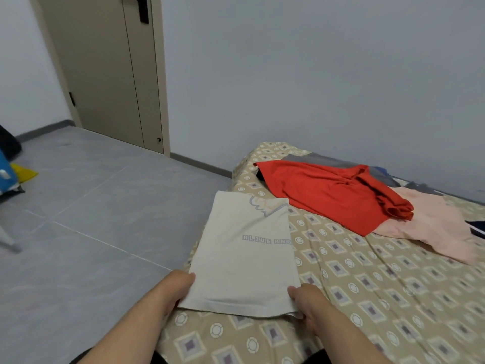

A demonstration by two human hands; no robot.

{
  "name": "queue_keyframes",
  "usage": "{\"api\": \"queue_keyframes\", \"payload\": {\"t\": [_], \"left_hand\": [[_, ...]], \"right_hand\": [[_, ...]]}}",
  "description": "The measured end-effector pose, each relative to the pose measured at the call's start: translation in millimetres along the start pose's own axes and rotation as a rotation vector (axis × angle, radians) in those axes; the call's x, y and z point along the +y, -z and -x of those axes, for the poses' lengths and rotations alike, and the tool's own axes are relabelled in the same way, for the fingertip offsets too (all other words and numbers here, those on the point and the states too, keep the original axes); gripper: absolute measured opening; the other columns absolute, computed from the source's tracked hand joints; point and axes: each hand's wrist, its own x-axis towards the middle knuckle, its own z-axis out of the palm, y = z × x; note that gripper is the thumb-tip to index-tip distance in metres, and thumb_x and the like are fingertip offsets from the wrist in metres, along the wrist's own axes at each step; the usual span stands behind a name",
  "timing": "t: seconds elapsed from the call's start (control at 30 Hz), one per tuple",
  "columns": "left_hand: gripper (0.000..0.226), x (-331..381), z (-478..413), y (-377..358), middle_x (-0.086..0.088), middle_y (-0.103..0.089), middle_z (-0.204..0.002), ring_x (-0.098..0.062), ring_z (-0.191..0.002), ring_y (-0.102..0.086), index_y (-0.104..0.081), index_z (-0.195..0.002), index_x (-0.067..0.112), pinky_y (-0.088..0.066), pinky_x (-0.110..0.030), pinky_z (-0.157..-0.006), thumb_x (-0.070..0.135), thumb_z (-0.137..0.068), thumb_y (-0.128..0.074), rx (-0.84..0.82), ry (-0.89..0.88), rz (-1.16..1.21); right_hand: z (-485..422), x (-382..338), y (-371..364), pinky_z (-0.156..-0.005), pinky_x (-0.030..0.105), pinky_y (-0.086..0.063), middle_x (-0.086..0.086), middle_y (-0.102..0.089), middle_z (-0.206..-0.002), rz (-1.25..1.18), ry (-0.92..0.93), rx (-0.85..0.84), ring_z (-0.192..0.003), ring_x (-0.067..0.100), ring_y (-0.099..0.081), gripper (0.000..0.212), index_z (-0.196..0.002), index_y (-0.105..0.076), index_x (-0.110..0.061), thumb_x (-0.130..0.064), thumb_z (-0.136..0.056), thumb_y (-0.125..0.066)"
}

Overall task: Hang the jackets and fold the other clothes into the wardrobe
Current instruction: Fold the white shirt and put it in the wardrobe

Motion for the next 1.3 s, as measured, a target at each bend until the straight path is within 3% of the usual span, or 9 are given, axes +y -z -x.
{"api": "queue_keyframes", "payload": {"t": [0.23, 0.33, 0.53, 0.7, 0.8, 0.9, 1.07, 1.2, 1.3], "left_hand": [[0.033, 2.5, 25.8, 6.8, -0.035, -0.065, -0.103, -0.051, -0.093, -0.063, -0.06, -0.104, -0.012, -0.052, -0.054, -0.079, 0.019, -0.1, -0.049, 0.113, -0.097, 0.047], [0.025, -1.4, 46.9, 13.0, -0.017, -0.053, -0.065, -0.023, -0.051, -0.047, -0.053, -0.073, 0.008, -0.034, -0.036, -0.053, 0.014, -0.098, -0.055, 0.14, -0.191, 0.118], [0.02, -11.3, 97.2, 38.7, -0.005, -0.058, -0.062, -0.009, -0.034, -0.037, -0.067, -0.108, 0.019, -0.025, -0.013, -0.037, 0.012, -0.094, -0.055, -0.048, -0.128, -0.004], [0.028, -9.1, 126.0, 81.3, -0.002, -0.051, -0.049, -0.009, -0.032, -0.036, -0.072, -0.107, 0.019, -0.024, -0.013, -0.031, 0.007, -0.091, -0.053, -0.3, -0.031, -0.086], [0.02, -9.6, 131.9, 86.4, -0.008, -0.059, -0.058, -0.011, -0.033, -0.046, -0.073, -0.105, 0.009, -0.036, -0.015, -0.03, 0.005, -0.09, -0.06, -0.28, -0.042, 0.144], [0.021, -7.3, 132.9, 83.6, -0.019, -0.068, -0.074, -0.024, -0.05, -0.066, -0.072, -0.087, -0.004, -0.056, -0.029, -0.042, -0.004, -0.085, -0.051, -0.315, 0.011, 0.493], [0.047, -6.2, 120.6, 74.8, -0.013, -0.07, -0.081, -0.018, -0.062, -0.067, -0.069, -0.098, 0.0, -0.056, -0.024, -0.048, -0.019, -0.071, -0.035, -0.318, -0.047, 0.424], [0.027, -6.1, 102.7, 63.7, -0.006, -0.072, -0.085, -0.003, -0.069, -0.065, -0.069, -0.104, 0.009, -0.043, -0.014, -0.045, -0.007, -0.091, -0.051, -0.273, -0.161, 0.156], [0.015, -4.8, 83.6, 54.1, -0.007, -0.069, -0.074, -0.006, -0.058, -0.06, -0.066, -0.089, 0.007, -0.035, -0.015, -0.043, -0.002, -0.092, -0.054, -0.184, -0.212, 0.041]], "right_hand": [[41.8, -0.9, 18.4, -0.054, 0.034, -0.045, 0.019, -0.06, -0.078, -0.156, 0.042, -0.052, -0.058, 0.026, -0.054, 0.008, -0.089, -0.052, -0.003, 0.0, -0.093, -0.045], [69.5, -1.5, 28.7, -0.045, 0.025, -0.043, 0.012, -0.06, -0.079, -0.23, 0.126, -0.044, -0.051, 0.021, -0.052, 0.017, -0.101, -0.052, -0.009, 0.002, -0.089, -0.046], [118.2, 3.6, 51.7, -0.041, 0.019, -0.035, 0.008, -0.059, -0.077, -0.28, 0.154, -0.118, -0.053, 0.019, -0.049, 0.026, -0.09, -0.067, -0.012, 0.002, -0.084, -0.047], [158.0, 8.8, 73.6, -0.045, 0.019, -0.022, 0.004, -0.039, -0.051, -0.001, 0.135, -0.434, -0.039, 0.015, -0.029, 0.02, -0.077, -0.059, -0.009, -0.013, -0.057, -0.06], [158.9, 9.9, 78.1, -0.043, 0.02, -0.036, 0.007, -0.055, -0.066, -0.165, 0.082, -0.526, -0.049, 0.016, -0.049, 0.01, -0.081, -0.063, -0.008, -0.007, -0.077, -0.055], [151.3, 6.7, 79.6, -0.053, 0.026, -0.054, 0.011, -0.066, -0.093, -0.357, -0.008, -0.61, -0.069, 0.021, -0.064, 0.035, -0.096, -0.065, -0.005, 0.003, -0.073, -0.04], [129.4, 4.2, 72.1, -0.052, 0.022, -0.051, 0.007, -0.07, -0.089, -0.22, 0.054, -0.505, -0.064, 0.014, -0.064, 0.045, -0.116, -0.067, -0.004, 0.012, -0.082, -0.043], [105.8, -1.4, 60.6, -0.045, 0.02, -0.034, 0.004, -0.064, -0.065, -0.123, 0.066, -0.381, -0.049, 0.012, -0.05, 0.007, -0.09, -0.061, -0.011, -0.016, -0.095, -0.058], [80.9, -5.8, 51.4, -0.047, 0.023, -0.025, 0.0, -0.047, -0.058, -0.052, 0.049, -0.2, -0.047, 0.011, -0.034, 0.022, -0.079, -0.055, -0.014, -0.029, -0.089, -0.067]]}}
